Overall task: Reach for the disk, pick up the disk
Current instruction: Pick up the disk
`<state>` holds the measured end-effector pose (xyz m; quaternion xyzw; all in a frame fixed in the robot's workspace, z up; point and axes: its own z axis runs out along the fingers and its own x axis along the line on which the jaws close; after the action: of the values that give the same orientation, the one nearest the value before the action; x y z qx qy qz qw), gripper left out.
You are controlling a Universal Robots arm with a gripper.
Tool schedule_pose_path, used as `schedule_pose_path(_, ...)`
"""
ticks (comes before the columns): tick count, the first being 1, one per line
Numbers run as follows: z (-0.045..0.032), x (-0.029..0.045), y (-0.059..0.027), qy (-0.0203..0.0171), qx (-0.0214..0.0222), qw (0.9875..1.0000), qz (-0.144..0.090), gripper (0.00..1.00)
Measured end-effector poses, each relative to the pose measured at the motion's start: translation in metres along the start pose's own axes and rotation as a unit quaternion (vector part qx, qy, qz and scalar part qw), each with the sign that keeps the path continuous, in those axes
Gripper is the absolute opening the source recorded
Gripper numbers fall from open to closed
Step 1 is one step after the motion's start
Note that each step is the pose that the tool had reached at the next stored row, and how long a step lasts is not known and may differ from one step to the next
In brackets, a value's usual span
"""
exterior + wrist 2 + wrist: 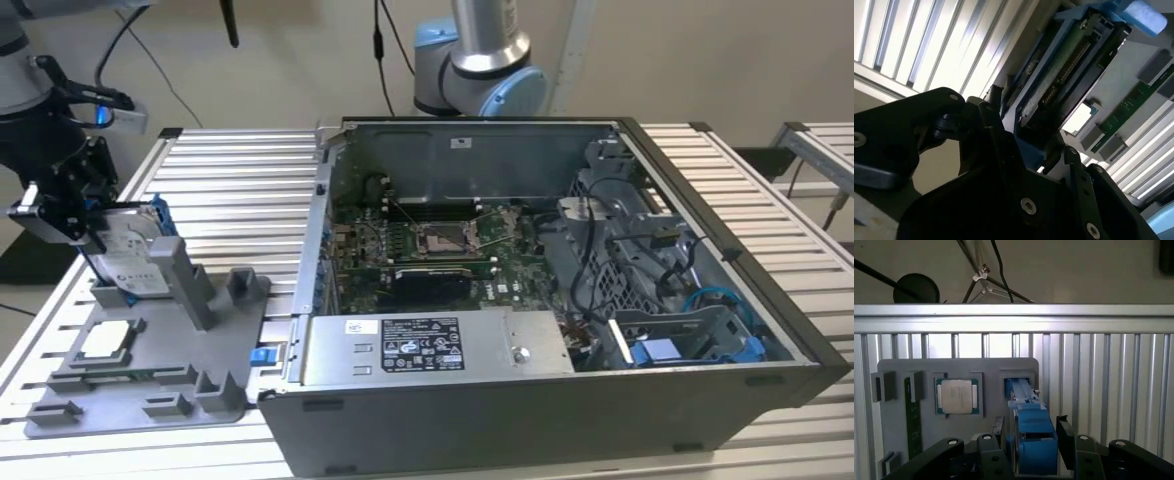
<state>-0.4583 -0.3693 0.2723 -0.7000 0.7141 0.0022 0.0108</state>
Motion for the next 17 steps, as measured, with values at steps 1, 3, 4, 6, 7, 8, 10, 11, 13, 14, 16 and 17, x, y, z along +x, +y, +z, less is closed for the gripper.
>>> schedule_pose_path(1, 0.0017, -0.0001, 0.0000, -0.0005, 0.0001, 1.0000, 0.000, 1.00)
schedule_pose_path(3, 0.0049, -0.0002, 0.0002, -0.0027, 0.0001, 1.0000, 0.000, 1.00)
schedule_pose_path(4, 0.0053, -0.0002, 0.0002, -0.0044, 0.0000, 1.0000, 0.000, 1.00)
schedule_pose_path(6, 0.0059, -0.0003, 0.0002, -0.0060, -0.0001, 1.0000, 0.000, 1.00)
schedule_pose_path(7, 0.0064, -0.0002, 0.0002, -0.0070, 0.0000, 1.0000, 0.000, 1.00)
schedule_pose_path(8, 0.0069, -0.0002, 0.0002, -0.0077, 0.0000, 1.0000, 0.000, 1.00)
schedule_pose_path(10, 0.0078, -0.0002, 0.0002, -0.0078, 0.0000, 1.0000, 0.000, 1.00)
schedule_pose_path(11, 0.0082, -0.0002, 0.0002, -0.0079, -0.0001, 1.0000, 0.000, 1.00)
schedule_pose_path(13, 0.0090, -0.0002, 0.0002, -0.0078, -0.0001, 1.0000, 0.000, 1.00)
schedule_pose_path(14, 0.0094, -0.0002, 0.0002, -0.0079, 0.0000, 1.0000, 0.000, 1.00)
schedule_pose_path(16, 0.0101, 0.0001, 0.0002, -0.0078, -0.0001, 1.0000, 0.000, 1.00)
schedule_pose_path(17, 0.0103, 0.0005, 0.0002, -0.0078, -0.0001, 1.0000, 0.000, 1.00)
